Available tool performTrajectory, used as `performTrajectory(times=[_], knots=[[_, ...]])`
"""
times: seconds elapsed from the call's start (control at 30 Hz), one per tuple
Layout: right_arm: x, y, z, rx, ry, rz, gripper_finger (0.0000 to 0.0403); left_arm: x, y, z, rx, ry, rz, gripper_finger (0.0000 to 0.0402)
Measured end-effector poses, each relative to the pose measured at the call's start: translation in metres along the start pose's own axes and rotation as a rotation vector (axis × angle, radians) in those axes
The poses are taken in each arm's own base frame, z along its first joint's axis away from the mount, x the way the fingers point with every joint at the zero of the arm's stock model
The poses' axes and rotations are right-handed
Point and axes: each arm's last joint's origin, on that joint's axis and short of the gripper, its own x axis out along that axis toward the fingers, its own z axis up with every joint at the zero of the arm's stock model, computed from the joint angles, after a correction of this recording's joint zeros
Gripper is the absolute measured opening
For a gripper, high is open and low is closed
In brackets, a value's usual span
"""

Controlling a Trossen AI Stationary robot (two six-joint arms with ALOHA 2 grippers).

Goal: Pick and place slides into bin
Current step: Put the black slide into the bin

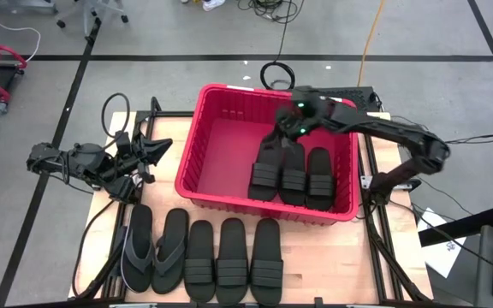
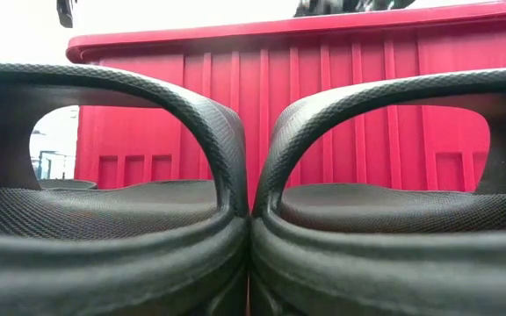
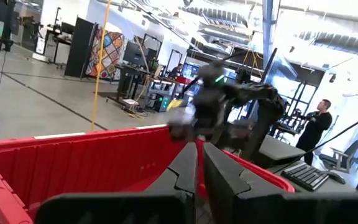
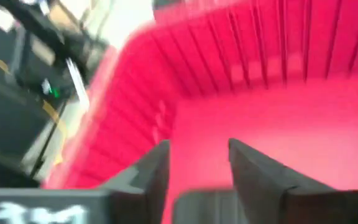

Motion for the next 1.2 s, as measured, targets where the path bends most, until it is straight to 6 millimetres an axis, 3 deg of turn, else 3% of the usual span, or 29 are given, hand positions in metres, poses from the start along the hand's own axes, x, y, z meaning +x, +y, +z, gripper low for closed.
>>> performTrajectory(times=[0.17,0.27,0.43,0.63,0.73,0.93,1.2], knots=[[-0.032,0.058,0.017,-0.200,-0.179,-0.024,0.0015,0.000,-0.001,0.000,0.024,0.010,-0.040,0.0024],[-0.046,0.091,0.014,-0.274,-0.240,0.037,0.0011,0.000,-0.002,-0.001,0.014,0.018,-0.077,0.0024],[-0.054,0.131,-0.018,-0.260,-0.338,0.070,0.0001,0.000,-0.003,-0.003,0.026,0.047,-0.109,0.0024],[-0.055,0.152,-0.067,-0.129,-0.456,-0.067,0.0000,0.007,-0.012,-0.010,0.114,0.108,-0.242,0.0004],[-0.057,0.160,-0.083,-0.101,-0.477,-0.096,0.0000,0.017,-0.024,-0.001,0.121,0.131,-0.302,0.0002],[-0.071,0.173,-0.090,-0.163,-0.497,-0.055,0.0000,0.050,-0.064,0.022,0.148,0.252,-0.465,0.0001],[-0.101,0.177,-0.100,-0.283,-0.448,0.080,0.0000,0.111,-0.132,0.024,0.180,0.435,-0.551,0.0000]])
